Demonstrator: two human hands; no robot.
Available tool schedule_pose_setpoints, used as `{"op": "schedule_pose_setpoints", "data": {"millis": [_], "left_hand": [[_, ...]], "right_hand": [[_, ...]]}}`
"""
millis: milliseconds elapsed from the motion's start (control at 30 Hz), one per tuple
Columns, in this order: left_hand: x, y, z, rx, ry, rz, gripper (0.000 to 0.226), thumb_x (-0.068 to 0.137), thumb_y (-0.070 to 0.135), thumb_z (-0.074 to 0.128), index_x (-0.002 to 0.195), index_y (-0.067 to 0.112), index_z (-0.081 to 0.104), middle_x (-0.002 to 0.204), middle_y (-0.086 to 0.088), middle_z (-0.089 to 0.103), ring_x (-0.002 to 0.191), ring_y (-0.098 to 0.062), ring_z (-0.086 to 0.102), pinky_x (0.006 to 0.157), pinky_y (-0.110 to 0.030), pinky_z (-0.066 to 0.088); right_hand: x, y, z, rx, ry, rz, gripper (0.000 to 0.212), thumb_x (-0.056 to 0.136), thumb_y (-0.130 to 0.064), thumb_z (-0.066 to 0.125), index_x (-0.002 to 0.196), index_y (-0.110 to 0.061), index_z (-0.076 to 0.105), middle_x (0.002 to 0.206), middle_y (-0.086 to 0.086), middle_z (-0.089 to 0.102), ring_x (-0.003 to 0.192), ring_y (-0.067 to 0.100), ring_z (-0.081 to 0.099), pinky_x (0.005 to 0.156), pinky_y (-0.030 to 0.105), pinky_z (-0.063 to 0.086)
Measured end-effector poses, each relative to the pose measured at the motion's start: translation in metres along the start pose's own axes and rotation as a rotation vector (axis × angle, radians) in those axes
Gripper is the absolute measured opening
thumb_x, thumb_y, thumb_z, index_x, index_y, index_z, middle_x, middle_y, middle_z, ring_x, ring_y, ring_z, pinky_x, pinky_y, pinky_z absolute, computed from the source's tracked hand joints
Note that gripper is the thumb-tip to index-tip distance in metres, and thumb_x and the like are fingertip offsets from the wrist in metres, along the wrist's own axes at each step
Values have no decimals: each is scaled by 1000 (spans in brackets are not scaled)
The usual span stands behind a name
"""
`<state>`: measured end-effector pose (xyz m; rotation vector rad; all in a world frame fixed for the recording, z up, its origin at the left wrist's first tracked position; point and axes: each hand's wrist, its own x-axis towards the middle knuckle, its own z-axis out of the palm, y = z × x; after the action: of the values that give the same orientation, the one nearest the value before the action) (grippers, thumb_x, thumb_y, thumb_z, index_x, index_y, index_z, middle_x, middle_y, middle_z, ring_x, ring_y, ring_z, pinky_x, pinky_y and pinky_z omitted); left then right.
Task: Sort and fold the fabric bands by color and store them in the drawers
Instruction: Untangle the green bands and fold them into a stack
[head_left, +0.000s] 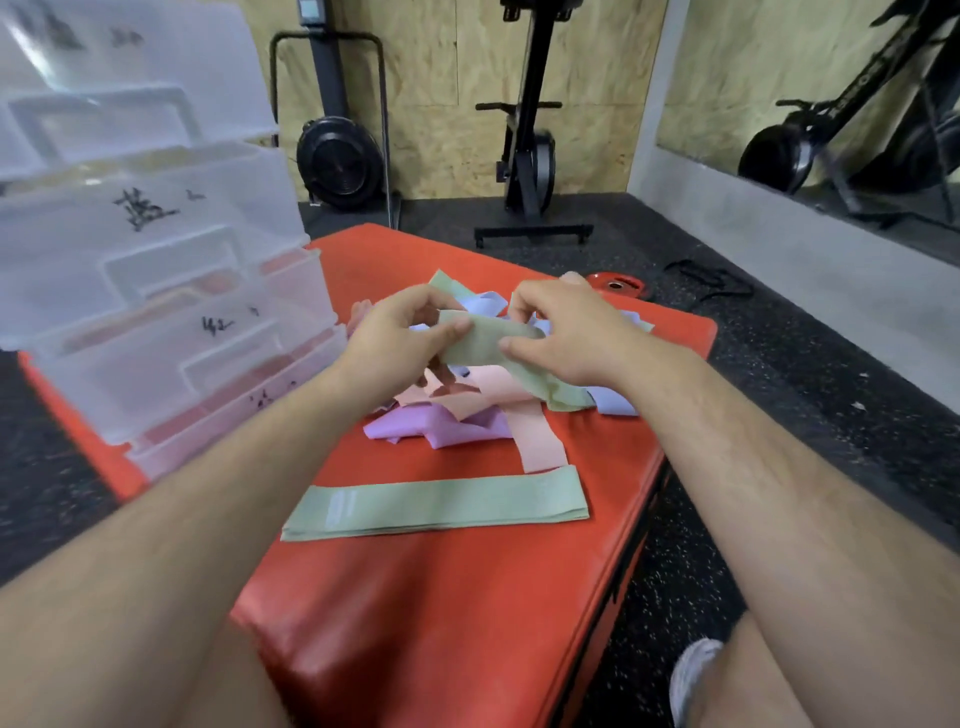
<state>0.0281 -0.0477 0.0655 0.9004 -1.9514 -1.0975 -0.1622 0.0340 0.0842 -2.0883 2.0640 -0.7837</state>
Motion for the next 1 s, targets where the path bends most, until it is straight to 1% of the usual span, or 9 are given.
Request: {"op": "schedule_pose_setpoints", "data": {"millis": [100, 233, 333, 467, 567, 700, 767, 867, 1000], "left_hand": [[-4, -2, -7, -147, -32, -67, 14, 93, 24, 67, 100, 13, 63, 86, -5, 69, 67, -22, 73, 46, -24, 49], [-6, -3, -14, -352, 11, -136, 23, 93, 29, 67, 88, 7, 69, 85, -6, 70, 85, -23, 67, 78, -34, 57], [-10, -3, -20, -300, 53, -175, 7, 85, 6, 72, 91, 8, 71, 89, -12, 69, 78, -22, 63, 73, -33, 53], [-11, -5, -26, -199, 71, -120, 32, 76, -5, 69, 87, 25, 71, 92, 3, 71, 76, -18, 63, 59, -32, 51], [-11, -7, -30, -172, 60, -98, 34, 76, -6, 67, 89, 26, 71, 89, 0, 71, 71, -22, 61, 52, -34, 48], [-9, -10, -33, -131, 26, -119, 33, 76, 1, 71, 98, 26, 72, 101, 0, 73, 82, -24, 64, 80, -57, 54], [-9, -14, -34, -141, -24, -150, 30, 74, 18, 79, 101, 29, 72, 99, -5, 72, 80, -26, 65, 74, -55, 54], [-14, -17, -31, -89, -52, -155, 16, 80, 30, 79, 95, 31, 72, 87, -12, 69, 66, -25, 63, 54, -38, 51], [-19, -19, -28, -33, -13, -97, 13, 80, 22, 80, 86, 31, 74, 79, -4, 65, 76, -24, 58, 59, -38, 51]], "right_hand": [[3, -9, 10, 11, 6, 34, 13, 88, -30, 61, 85, -24, 49, 81, -8, 55, 83, 19, 49, 68, 35, 36], [2, -15, 23, 113, -12, 32, 18, 89, -18, 58, 80, -23, 43, 77, -5, 55, 71, 19, 48, 63, 33, 38], [2, -19, 31, 161, -66, 75, 22, 86, -14, 62, 76, -23, 45, 75, -6, 55, 69, 16, 48, 65, 33, 39], [2, -29, 32, 391, -244, 180, 37, 75, -30, 82, 76, -24, 46, 68, -12, 44, 60, 9, 40, 56, 24, 33], [7, -34, 35, 512, -236, 231, 36, 81, -32, 77, 71, -25, 43, 65, -12, 40, 58, 7, 38, 55, 23, 31], [13, -31, 39, 479, -142, 181, 29, 85, -13, 67, 70, -24, 45, 65, -13, 41, 61, 8, 38, 63, 29, 33], [13, -31, 40, 482, -135, 147, 30, 83, -11, 67, 70, -24, 44, 64, -13, 39, 59, 8, 36, 60, 28, 32], [11, -30, 43, 500, -130, 95, 29, 76, -16, 71, 79, -28, 45, 68, -7, 47, 62, 12, 42, 61, 34, 38], [5, -25, 46, 517, -187, 124, 44, 79, -25, 76, 110, -41, 50, 81, -14, 67, 67, 2, 59, 66, 26, 46]]}}
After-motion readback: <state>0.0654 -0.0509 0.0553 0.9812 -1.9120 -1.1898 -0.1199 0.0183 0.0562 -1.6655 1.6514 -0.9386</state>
